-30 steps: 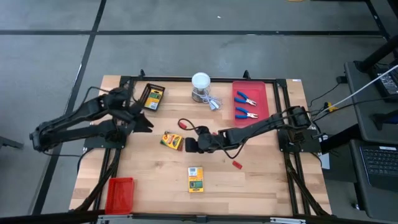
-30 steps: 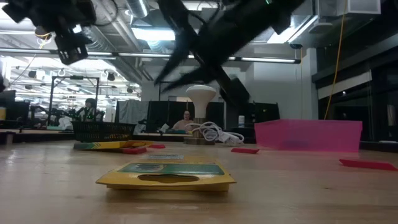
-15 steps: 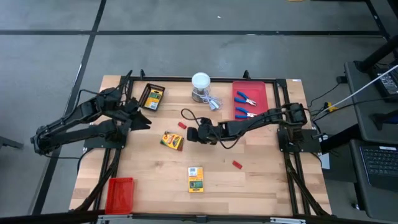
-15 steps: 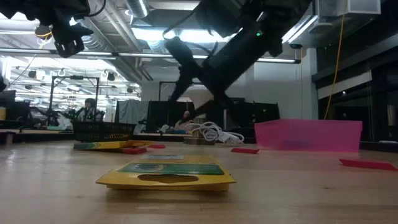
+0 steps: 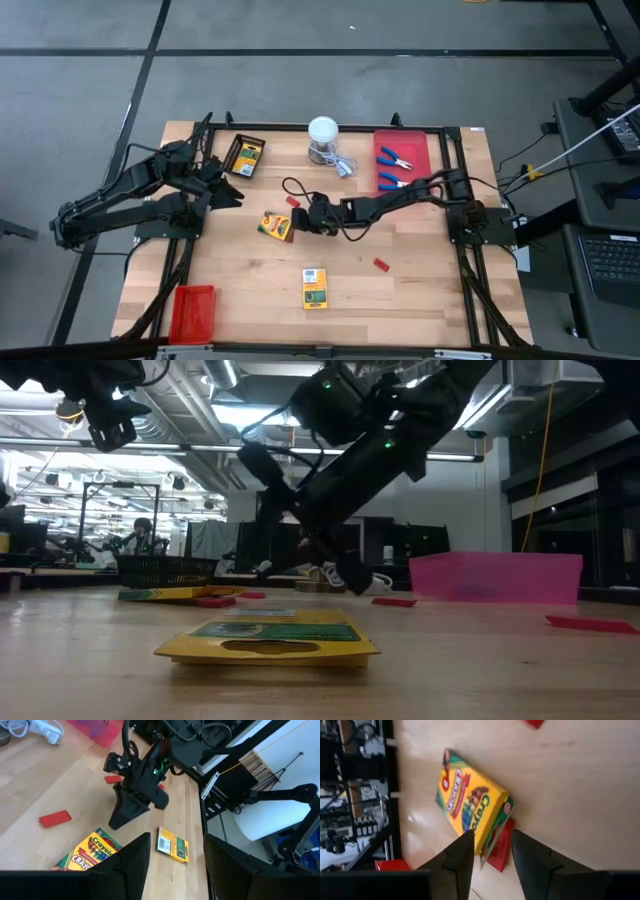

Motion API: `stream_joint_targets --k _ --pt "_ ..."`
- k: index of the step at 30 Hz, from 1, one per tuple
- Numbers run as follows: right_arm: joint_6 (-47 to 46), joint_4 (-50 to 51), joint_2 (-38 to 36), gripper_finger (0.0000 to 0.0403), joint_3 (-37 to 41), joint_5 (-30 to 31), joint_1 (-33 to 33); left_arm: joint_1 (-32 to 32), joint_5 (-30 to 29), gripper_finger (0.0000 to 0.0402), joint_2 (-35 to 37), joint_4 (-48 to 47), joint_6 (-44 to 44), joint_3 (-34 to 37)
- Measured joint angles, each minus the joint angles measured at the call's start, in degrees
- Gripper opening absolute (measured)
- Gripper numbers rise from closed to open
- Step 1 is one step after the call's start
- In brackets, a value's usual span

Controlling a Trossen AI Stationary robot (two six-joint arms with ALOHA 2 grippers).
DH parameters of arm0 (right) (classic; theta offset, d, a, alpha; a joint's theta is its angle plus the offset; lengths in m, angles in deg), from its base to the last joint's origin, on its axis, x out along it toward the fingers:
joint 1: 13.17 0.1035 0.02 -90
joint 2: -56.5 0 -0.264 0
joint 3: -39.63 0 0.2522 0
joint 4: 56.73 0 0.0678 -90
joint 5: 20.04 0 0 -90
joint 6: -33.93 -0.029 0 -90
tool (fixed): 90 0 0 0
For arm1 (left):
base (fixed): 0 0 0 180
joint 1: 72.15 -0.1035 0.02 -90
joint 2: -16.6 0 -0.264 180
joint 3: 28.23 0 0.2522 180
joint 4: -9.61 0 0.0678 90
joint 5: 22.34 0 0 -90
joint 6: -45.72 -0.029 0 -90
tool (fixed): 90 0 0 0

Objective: Pick & Place School Supplies
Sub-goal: Put the crayon box into the black bin

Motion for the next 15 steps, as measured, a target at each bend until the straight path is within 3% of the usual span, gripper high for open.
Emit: stream_joint_targets --k 15 --pt "1.1 0.6 3.1 0.0130 -2.5 0.1 -0.2 0.0 0.2 0.0178 0.0 0.1 0.5 0.0"
